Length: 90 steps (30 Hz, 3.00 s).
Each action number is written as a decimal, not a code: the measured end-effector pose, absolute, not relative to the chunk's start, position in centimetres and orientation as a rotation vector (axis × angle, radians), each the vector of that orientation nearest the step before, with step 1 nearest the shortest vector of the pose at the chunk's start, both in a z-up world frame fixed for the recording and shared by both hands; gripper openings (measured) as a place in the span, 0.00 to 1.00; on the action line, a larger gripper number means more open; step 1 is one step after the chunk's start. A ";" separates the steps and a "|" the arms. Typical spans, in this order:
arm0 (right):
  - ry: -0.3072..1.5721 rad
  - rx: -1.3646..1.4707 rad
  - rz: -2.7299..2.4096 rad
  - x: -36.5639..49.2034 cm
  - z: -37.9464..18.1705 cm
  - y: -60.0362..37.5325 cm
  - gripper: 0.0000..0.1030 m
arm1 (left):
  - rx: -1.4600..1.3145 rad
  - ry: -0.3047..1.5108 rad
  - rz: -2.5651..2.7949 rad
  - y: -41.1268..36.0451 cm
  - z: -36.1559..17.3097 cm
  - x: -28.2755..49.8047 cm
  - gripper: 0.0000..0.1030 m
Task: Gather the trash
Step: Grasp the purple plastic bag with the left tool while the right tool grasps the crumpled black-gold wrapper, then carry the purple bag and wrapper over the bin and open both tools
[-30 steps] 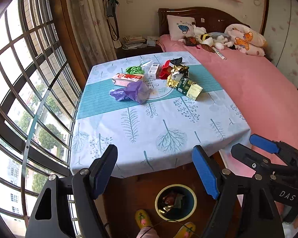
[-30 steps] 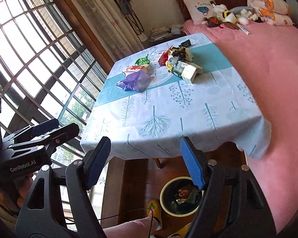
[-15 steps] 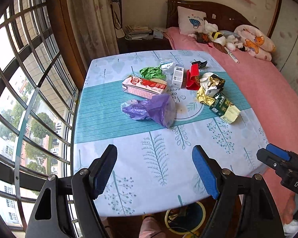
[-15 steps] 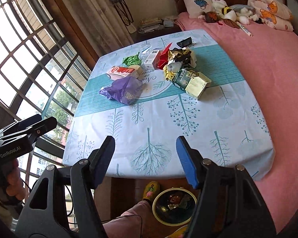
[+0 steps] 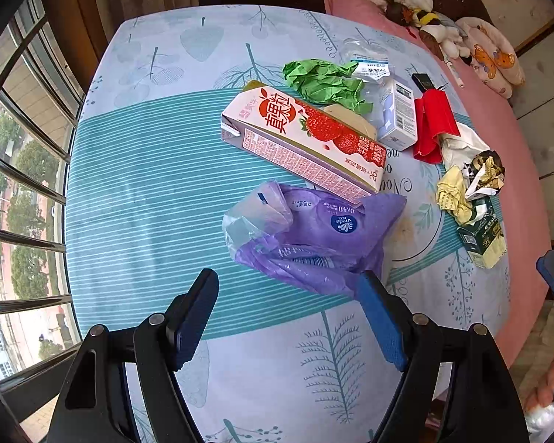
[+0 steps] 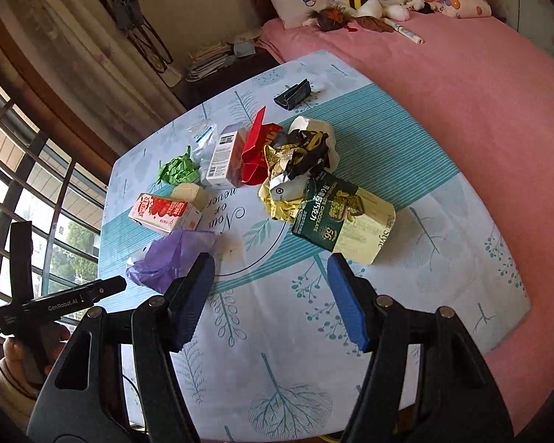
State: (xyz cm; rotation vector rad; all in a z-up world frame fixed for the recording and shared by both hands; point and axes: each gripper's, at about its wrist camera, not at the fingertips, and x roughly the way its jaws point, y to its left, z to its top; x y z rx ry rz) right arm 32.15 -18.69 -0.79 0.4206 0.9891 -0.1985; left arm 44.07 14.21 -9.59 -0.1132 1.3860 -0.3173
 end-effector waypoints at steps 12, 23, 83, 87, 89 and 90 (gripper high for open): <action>0.997 0.406 -0.328 38.1 -2.8 -21.3 0.59 | -0.013 1.470 -0.375 9.8 -13.8 47.7 0.77; 1.104 0.387 -0.365 43.7 -7.9 -22.2 0.59 | 0.064 1.475 -0.272 6.2 -15.4 48.3 0.77; 1.070 0.334 0.215 -3.9 0.1 -21.6 0.40 | 0.056 1.105 -0.104 -2.1 2.6 -2.6 0.18; 1.138 0.360 0.195 -5.5 -3.5 -21.4 0.40 | 0.098 1.168 -0.106 -2.3 -1.4 -3.8 0.18; 1.178 0.368 0.174 -5.9 -5.9 -21.1 0.40 | 0.126 1.206 -0.108 -2.0 -4.4 -3.5 0.18; 1.194 0.368 0.163 -6.2 -7.3 -20.9 0.40 | 0.139 1.225 -0.110 -2.0 -6.1 -3.6 0.18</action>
